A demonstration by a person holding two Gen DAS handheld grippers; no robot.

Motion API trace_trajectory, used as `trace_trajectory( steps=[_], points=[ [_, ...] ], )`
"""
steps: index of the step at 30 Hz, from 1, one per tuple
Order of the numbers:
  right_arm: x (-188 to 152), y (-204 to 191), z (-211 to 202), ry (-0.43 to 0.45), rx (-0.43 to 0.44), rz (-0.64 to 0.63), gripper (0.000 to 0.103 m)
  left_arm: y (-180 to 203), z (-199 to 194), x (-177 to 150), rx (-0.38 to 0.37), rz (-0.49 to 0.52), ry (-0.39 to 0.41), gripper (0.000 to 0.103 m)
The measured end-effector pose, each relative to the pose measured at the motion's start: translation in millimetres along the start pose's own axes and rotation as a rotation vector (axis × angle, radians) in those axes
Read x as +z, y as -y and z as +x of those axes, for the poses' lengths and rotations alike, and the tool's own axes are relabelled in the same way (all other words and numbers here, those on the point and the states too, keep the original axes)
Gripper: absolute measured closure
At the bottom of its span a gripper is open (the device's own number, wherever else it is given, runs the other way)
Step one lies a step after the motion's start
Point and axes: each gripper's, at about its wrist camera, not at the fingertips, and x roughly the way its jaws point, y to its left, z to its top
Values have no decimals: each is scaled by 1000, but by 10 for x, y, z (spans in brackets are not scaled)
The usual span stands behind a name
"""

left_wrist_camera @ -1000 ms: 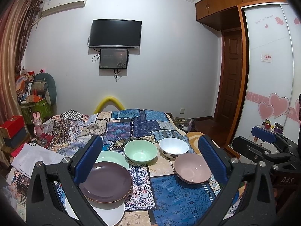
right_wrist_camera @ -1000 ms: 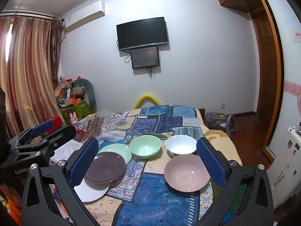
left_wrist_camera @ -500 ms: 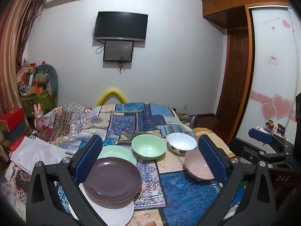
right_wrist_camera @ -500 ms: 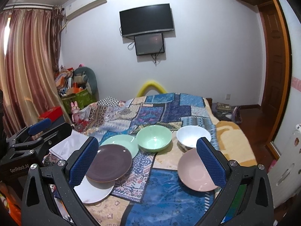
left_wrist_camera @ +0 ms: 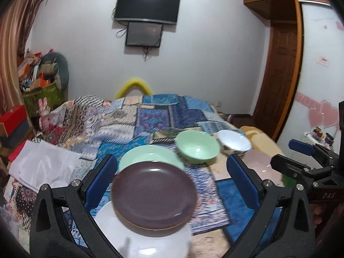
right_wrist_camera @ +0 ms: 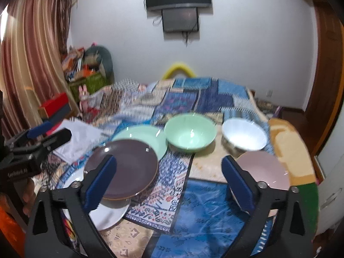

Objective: Organize plates and bowls
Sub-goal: 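Move both tools to the dark purple plate and grip its rim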

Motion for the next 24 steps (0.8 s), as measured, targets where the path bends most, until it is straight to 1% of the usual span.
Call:
trace_trajectory(
  steps=[2, 6, 8, 9, 11, 12, 13, 15, 16, 17, 19, 21, 23, 24],
  points=[
    [-21, -11, 150, -37, 10, 0, 16, -119, 97, -49, 29, -2, -14, 0],
    [-75, -27, 408, -103, 23, 1, 24, -425, 385, -175, 108, -4, -76, 0],
    [-105, -31, 546, -139, 37, 8, 29, -528, 511, -233, 115, -9, -119, 0],
    [-117, -50, 606, -152, 39, 10, 30, -608, 590, -266, 111, -16, -148, 0],
    [-132, -74, 711, -179, 42, 11, 34, -778, 765, -339, 99, -47, -202, 2],
    [-143, -78, 761, -193, 49, 13, 36, -805, 806, -366, 93, -55, -213, 8],
    [-157, -79, 817, -207, 56, 16, 39, -872, 879, -402, 84, -67, -241, 15],
    [-176, -100, 936, -231, 62, 23, 43, -971, 1015, -465, 77, -82, -295, 23],
    [-192, -100, 977, -244, 66, 29, 45, -1007, 1068, -485, 71, -86, -310, 27],
    [-210, -97, 1017, -256, 70, 36, 45, -1040, 1118, -510, 66, -89, -324, 29],
    [-236, -80, 1089, -274, 84, 55, 46, -1100, 1239, -565, 50, -104, -372, 40],
    [-264, -69, 1162, -289, 101, 73, 49, -1170, 1356, -615, 32, -130, -417, 46],
    [-282, -88, 1217, -302, 106, 74, 57, -1218, 1433, -666, 17, -157, -452, 51],
    [-291, -91, 1253, -311, 112, 76, 59, -1231, 1468, -686, 13, -160, -464, 54]
  ],
)
